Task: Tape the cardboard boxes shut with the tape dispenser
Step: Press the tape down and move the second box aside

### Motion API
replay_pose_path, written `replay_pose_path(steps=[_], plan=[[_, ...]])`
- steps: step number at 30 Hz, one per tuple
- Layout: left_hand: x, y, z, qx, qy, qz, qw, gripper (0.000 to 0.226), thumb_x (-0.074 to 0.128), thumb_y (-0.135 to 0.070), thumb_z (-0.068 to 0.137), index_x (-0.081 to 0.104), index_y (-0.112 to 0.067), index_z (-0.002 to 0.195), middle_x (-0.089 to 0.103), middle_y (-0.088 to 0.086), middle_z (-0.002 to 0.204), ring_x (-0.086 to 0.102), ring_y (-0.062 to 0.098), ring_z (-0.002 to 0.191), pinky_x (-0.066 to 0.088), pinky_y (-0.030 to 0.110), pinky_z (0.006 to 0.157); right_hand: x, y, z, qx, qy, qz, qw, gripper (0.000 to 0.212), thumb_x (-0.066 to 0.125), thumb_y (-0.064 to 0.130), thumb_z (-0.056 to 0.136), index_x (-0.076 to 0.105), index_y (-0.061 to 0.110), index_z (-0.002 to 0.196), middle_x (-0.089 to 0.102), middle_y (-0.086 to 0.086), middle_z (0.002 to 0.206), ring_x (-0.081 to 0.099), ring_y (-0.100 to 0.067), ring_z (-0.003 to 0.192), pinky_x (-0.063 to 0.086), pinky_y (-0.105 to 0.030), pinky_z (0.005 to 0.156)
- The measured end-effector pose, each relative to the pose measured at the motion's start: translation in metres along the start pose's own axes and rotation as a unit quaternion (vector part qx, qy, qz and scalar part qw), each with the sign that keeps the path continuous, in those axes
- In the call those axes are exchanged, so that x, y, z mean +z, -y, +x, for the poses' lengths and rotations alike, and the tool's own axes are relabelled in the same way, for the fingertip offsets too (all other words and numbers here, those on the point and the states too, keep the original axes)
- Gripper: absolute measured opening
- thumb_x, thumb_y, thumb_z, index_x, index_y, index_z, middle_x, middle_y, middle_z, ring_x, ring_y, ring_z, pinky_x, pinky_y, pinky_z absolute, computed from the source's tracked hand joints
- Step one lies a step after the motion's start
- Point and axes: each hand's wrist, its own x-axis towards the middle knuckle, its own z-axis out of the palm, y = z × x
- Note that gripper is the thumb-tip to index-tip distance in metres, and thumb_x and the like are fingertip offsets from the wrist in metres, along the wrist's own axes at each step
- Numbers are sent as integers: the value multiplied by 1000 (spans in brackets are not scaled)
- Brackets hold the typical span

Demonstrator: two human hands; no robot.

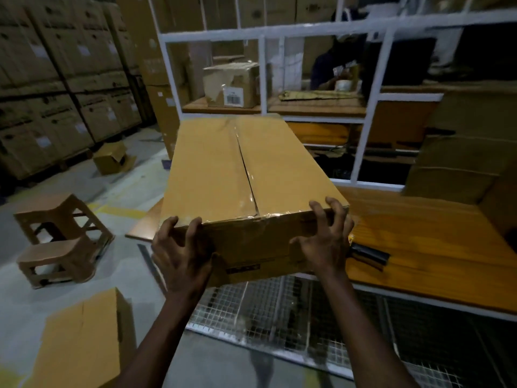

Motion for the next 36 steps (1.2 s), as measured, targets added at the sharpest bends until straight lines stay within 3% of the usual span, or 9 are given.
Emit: replay_pose_path(steps=[6,12,16,20,26,31,34,36], plan=[[4,-142,-11,45,-22,-53,997,81,76,-39,63,47,-24,138,28,20,147,31,44,127,33,50,92,-124,-89,4,15,-61,-36,997,100,93,28,50,38,37,133,26,-1,146,32,-40,127,55,-47,72],[35,-279,-25,87,24,-135,987,83,74,-44,65,42,-31,140,23,15,149,31,45,126,34,54,90,-241,-186,1,58,-98,-111,987,100,95,29,49,40,35,133,30,-4,147,33,-41,127,54,-45,69],[62,-350,-38,121,72,-173,975,96,88,-33,58,39,-33,141,23,14,149,32,47,127,39,59,88,-300,-242,-15,109,-122,-143,976,103,96,26,44,43,36,131,31,-3,146,34,-41,126,50,-49,83],[86,-404,-60,158,119,-194,961,87,76,-41,62,39,-31,140,26,15,146,33,45,122,43,57,82,-342,-285,-43,162,-131,-171,963,103,97,22,41,44,39,128,31,0,145,33,-42,126,48,-54,89],[119,-455,-108,152,204,-193,948,102,91,-35,51,39,-32,138,26,16,145,35,47,121,45,57,83,-370,-341,-79,217,-95,-228,945,102,96,27,43,43,38,130,30,-1,147,31,-42,128,49,-52,86],[149,-468,-148,182,287,-149,929,108,88,-30,63,23,-28,150,9,18,155,28,55,129,49,65,84,-349,-375,-105,296,1,-284,912,90,88,34,63,39,31,139,22,-4,155,23,-40,137,42,-57,99],[163,-468,-164,223,302,-130,918,110,81,-34,72,12,-20,157,0,25,161,15,62,137,46,69,86,-338,-382,-108,325,14,-287,901,86,76,35,79,28,25,149,10,-11,160,12,-40,144,35,-58,107],[166,-467,-165,251,287,-132,915,106,73,-34,75,9,-13,157,-5,29,160,2,63,140,38,72,94,-330,-374,-106,314,-15,-266,911,81,74,30,80,31,20,148,17,-16,156,25,-41,139,42,-52,102]])
